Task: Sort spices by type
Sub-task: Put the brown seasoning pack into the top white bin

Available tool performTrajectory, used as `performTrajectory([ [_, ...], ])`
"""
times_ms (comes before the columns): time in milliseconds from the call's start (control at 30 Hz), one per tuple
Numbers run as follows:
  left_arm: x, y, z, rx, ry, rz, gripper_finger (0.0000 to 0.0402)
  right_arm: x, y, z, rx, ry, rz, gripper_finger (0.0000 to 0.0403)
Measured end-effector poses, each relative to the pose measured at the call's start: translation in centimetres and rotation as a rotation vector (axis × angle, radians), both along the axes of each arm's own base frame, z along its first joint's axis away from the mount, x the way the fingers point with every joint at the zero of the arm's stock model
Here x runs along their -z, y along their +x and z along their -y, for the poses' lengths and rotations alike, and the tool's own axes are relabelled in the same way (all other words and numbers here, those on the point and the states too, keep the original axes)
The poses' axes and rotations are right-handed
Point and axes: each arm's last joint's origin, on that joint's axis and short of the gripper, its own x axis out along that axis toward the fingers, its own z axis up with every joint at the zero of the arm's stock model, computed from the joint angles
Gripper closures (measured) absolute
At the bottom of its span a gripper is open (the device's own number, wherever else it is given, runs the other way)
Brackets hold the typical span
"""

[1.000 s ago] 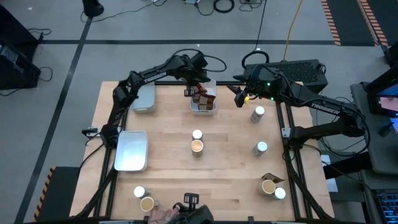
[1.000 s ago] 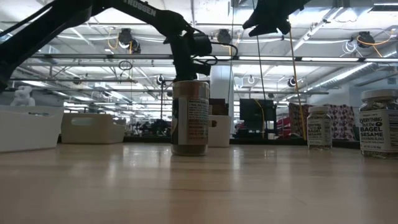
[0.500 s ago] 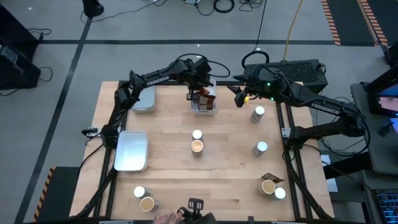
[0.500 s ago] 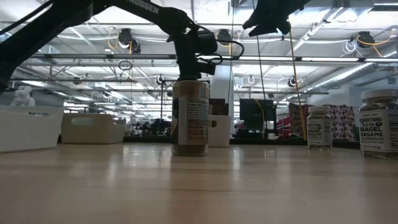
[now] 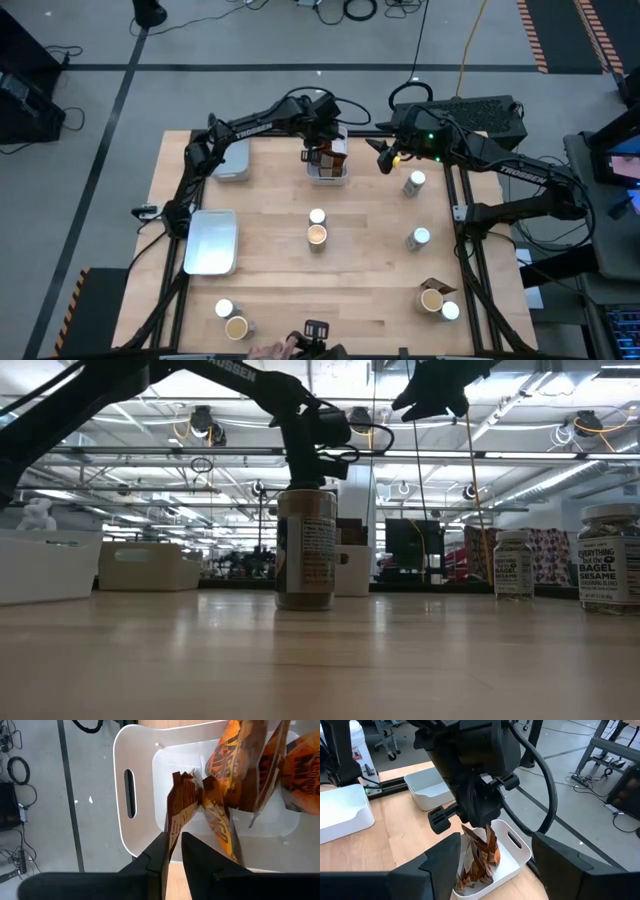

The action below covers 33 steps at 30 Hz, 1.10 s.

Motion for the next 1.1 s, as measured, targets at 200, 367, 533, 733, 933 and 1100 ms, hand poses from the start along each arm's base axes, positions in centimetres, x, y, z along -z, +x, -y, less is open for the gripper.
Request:
performTrajectory([
  [200, 0.0, -0.1, -0.1, -0.018, 0.038, -0.021, 0.0317, 0.0, 0.0, 0.0, 0.0, 0.0, -0.001, 0.0177],
  [367, -0.7, -0.2, -0.1, -0.024, 0.057, -0.005, 0.0312, 0.0, 0.0, 0.0, 0.0, 0.0, 0.0, 0.0177],
  [533, -1.4, -0.1, -0.3, -0.015, 0.059, 0.061, 0.0312, 0.0, 0.0, 0.0, 0.0, 0.0, 0.0, 0.0177],
  [733, -1.8, -0.2, -1.3, 0.029, -0.054, 0.19, 0.0312, 0.0, 0.0, 0.0, 0.001, 0.004, 0.001, 0.0177],
  [933, -2.0, -0.7, -2.7, 0.009, -0.081, 0.261, 0.0312, 0.2, -0.1, 0.0, 0.002, 0.012, -0.013, 0.0177],
  [1100, -2.0, -1.4, -3.7, -0.018, -0.139, 0.3, 0.0312, 0.2, -0.1, 0.0, 0.002, 0.013, -0.014, 0.0177],
])
